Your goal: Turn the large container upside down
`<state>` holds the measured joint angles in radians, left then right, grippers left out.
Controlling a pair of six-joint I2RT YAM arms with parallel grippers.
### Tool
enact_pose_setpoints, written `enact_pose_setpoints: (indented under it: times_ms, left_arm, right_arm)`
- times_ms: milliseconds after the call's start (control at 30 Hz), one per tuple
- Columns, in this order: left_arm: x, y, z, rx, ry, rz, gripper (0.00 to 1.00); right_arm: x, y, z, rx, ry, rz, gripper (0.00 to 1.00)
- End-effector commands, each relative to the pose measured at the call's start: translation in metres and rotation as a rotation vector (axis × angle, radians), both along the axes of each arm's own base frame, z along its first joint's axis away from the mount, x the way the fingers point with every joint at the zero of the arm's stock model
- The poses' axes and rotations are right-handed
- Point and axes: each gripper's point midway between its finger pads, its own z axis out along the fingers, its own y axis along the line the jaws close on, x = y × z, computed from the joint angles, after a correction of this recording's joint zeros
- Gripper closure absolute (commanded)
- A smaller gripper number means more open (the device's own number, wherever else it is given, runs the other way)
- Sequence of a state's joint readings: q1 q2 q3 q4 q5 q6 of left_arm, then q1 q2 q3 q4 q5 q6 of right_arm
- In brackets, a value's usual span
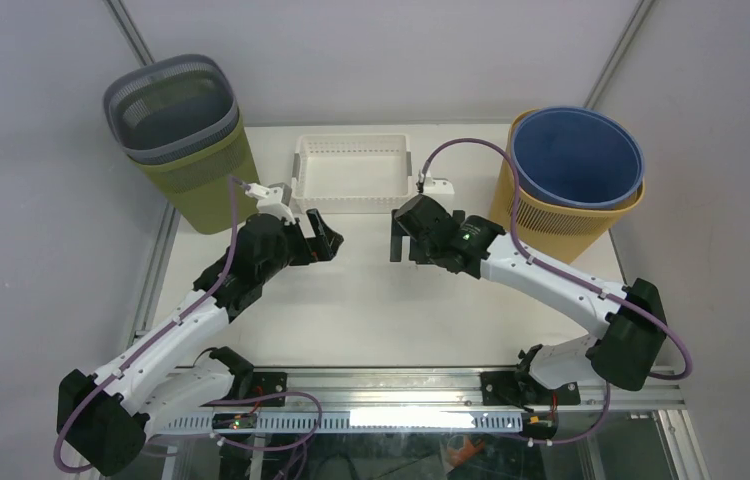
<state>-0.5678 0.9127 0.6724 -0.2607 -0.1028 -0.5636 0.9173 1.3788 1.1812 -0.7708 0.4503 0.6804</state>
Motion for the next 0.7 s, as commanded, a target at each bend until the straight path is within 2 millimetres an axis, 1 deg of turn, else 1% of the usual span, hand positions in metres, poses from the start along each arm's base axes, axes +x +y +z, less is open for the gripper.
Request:
enact_pose_setpoints:
  times_ms: [0, 333, 400, 467, 533, 600, 667]
  left_arm:
    - [0.008, 0.0, 0.012, -0.011, -0.067, 0.001, 0.01]
    - [0.011, 0.002, 0.013, -0.003, -0.071, 0.018, 0.01]
    - [0.009, -0.004, 0.012, 0.005, -0.07, 0.007, 0.01]
    - [0.003, -0.013, 0.008, 0.034, -0.075, -0.002, 0.01]
    - [-0.004, -0.026, 0.003, 0.067, -0.078, -0.019, 0.01]
    - [-0.008, -0.038, -0.002, 0.078, -0.064, -0.034, 0.01]
    - [-0.009, -0.047, -0.006, 0.057, -0.036, -0.051, 0.01]
  right_arm:
    - [0.01, 0.003, 0.021, 0.065, -0.087, -0.049, 0.01]
    - [0.011, 0.011, 0.021, 0.094, -0.086, -0.031, 0.02]
    - [0.012, 0.013, 0.025, 0.105, -0.095, -0.021, 0.02]
    - [0.014, 0.015, 0.036, 0.107, -0.115, -0.003, 0.02]
    - [0.018, 0.014, 0.055, 0.096, -0.146, 0.009, 0.02]
    - [0.021, 0.007, 0.082, 0.077, -0.195, 0.012, 0.03]
    - [0.026, -0.005, 0.115, 0.06, -0.263, -0.007, 0.03]
